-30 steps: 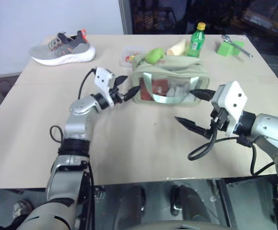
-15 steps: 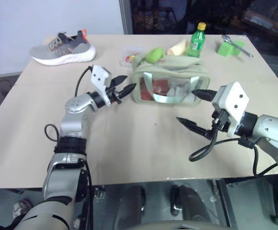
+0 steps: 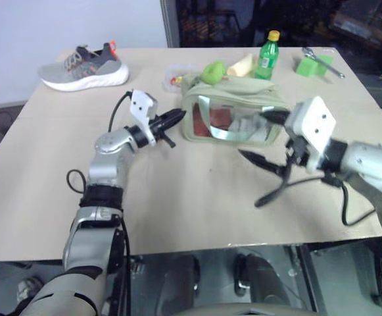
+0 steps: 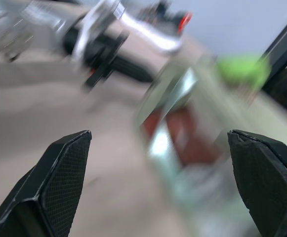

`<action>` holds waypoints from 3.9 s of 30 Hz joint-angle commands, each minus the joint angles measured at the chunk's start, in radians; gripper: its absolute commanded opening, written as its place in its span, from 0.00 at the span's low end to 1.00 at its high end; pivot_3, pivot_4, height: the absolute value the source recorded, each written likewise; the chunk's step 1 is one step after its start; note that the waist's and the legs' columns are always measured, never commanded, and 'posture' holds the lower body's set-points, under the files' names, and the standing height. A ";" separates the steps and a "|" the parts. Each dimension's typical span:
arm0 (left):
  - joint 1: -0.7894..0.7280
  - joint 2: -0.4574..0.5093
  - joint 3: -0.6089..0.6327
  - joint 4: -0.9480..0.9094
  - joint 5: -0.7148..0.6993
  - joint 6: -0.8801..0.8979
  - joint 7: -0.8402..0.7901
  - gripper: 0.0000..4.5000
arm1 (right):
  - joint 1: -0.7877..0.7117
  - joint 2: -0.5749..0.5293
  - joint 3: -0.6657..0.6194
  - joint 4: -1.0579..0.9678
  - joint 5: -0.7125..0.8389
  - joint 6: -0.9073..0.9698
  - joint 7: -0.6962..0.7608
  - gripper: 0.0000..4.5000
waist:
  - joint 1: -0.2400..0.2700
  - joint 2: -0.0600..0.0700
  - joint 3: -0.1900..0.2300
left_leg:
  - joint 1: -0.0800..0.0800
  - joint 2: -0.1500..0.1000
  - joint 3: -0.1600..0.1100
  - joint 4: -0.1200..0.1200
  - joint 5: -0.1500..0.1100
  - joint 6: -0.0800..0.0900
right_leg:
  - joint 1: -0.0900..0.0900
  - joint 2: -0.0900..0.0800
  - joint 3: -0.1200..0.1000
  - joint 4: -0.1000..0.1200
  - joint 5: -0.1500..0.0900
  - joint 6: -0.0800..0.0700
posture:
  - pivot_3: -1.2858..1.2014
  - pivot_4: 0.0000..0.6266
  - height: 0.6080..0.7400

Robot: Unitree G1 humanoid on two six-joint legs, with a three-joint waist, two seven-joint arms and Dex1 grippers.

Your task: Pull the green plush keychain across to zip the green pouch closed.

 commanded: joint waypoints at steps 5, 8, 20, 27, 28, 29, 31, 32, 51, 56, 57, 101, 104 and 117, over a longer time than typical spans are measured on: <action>0.020 -0.006 0.012 -0.074 0.004 -0.026 0.030 0.01 | -0.387 0.086 0.352 0.569 -0.455 -0.497 0.049 1.00 | -0.012 0.000 0.000 | -0.002 -0.001 0.002 0.000 0.000 0.000 | -0.001 -0.001 0.001 -0.001 0.000 0.000 | 0.52 0.24 1.00; 0.030 -0.011 0.009 -0.091 0.006 -0.029 0.043 0.01 | -0.458 0.115 0.404 0.753 -0.554 -0.671 0.062 1.00 | -0.008 0.000 0.000 | -0.002 -0.001 0.002 0.000 0.000 0.001 | -0.001 -0.001 0.001 -0.002 0.000 0.000 | 0.52 0.24 1.00; 0.076 -0.022 0.005 -0.155 0.005 -0.033 0.082 0.01 | -0.634 0.249 0.361 1.174 -0.680 -0.946 0.086 1.00 | -0.016 0.000 0.000 | -0.002 -0.001 0.004 0.000 0.000 0.001 | -0.001 -0.001 0.002 -0.003 0.002 -0.002 | 0.52 0.24 1.00; 0.075 -0.021 0.004 -0.141 0.011 -0.048 0.084 0.01 | -0.633 0.279 0.253 1.080 -0.558 -0.792 0.231 1.00 | -0.015 0.000 0.000 | -0.002 -0.001 0.003 0.000 0.000 0.001 | -0.001 -0.001 0.002 -0.003 0.003 -0.003 | 0.52 0.24 1.00; 0.072 -0.021 0.004 -0.136 0.012 -0.050 0.084 0.01 | -0.637 0.273 0.259 1.095 -0.582 -0.807 0.220 1.00 | -0.015 0.000 0.000 | -0.002 -0.001 0.003 0.000 -0.001 0.001 | -0.001 -0.001 0.002 -0.003 0.003 -0.003 | 0.52 0.24 1.00; 0.072 -0.022 0.003 -0.134 0.012 -0.053 0.084 0.01 | -0.641 0.266 0.269 1.116 -0.610 -0.832 0.203 1.00 | -0.015 0.000 0.000 | -0.002 -0.001 0.003 0.000 -0.001 0.001 | -0.001 -0.001 0.002 -0.003 0.003 -0.003 | 0.52 0.24 1.00; 0.070 -0.023 0.003 -0.129 0.013 -0.058 0.084 0.01 | -0.647 0.261 0.275 1.146 -0.642 -0.860 0.187 1.00 | -0.015 0.000 0.000 | -0.002 -0.001 0.003 0.000 -0.001 0.002 | -0.001 -0.001 0.001 -0.003 0.003 -0.003 | 0.52 0.24 1.00; 0.069 -0.024 0.003 -0.127 0.014 -0.060 0.084 0.01 | -0.651 0.256 0.284 1.159 -0.667 -0.881 0.178 1.00 | -0.015 0.000 0.000 | -0.002 -0.001 0.003 0.000 -0.001 0.002 | -0.001 -0.001 0.001 -0.003 0.003 -0.003 | 0.52 0.24 1.00; 0.072 -0.042 0.004 -0.134 0.037 -0.072 0.115 0.00 | -0.682 0.357 0.395 1.422 -0.966 -1.103 -0.089 0.42 | -0.016 0.000 0.000 | -0.002 -0.001 0.004 -0.001 0.001 -0.001 | -0.001 -0.001 0.002 -0.003 0.003 -0.003 | 0.52 0.24 1.00; 0.092 -0.050 0.007 -0.139 0.050 -0.054 0.167 0.00 | -0.676 0.344 0.383 1.403 -0.970 -1.095 -0.090 0.01 | -0.017 0.000 0.000 | -0.002 -0.001 0.004 -0.001 0.001 -0.001 | -0.001 -0.001 0.002 -0.003 0.003 -0.003 | 0.52 0.24 1.00; 0.099 -0.052 0.006 -0.142 0.054 -0.050 0.179 0.00 | -0.674 0.338 0.380 1.395 -0.971 -1.091 -0.089 0.01 | -0.017 0.000 0.000 | -0.002 -0.001 0.004 -0.001 0.001 -0.001 | -0.001 -0.001 0.002 -0.003 0.003 -0.003 | 0.52 0.24 1.00; 0.285 -0.066 0.072 -0.342 0.040 0.069 0.425 0.00 | -0.025 0.129 0.133 1.193 -0.835 -0.671 -0.328 0.01 | -0.041 0.001 -0.001 | 0.012 0.000 0.008 -0.007 -0.001 0.002 | 0.004 0.000 0.011 0.000 0.000 0.001 | 0.52 0.24 1.00; 0.283 -0.066 0.070 -0.349 0.036 0.073 0.423 0.00 | -0.026 0.123 0.240 1.249 -0.924 -0.746 -0.329 0.01 | -0.041 -0.001 -0.003 | 0.016 0.000 0.007 -0.007 -0.001 0.002 | 0.007 0.000 0.011 0.000 0.000 0.001 | 0.52 0.24 1.00; 0.295 -0.070 0.072 -0.404 -0.045 0.124 0.395 0.00 | -0.101 0.133 0.330 1.390 -1.021 -0.870 -0.358 0.01 | -0.043 -0.004 -0.005 | 0.017 0.001 0.007 -0.007 -0.001 0.002 | 0.008 0.000 0.012 0.000 0.000 0.001 | 0.52 0.24 1.00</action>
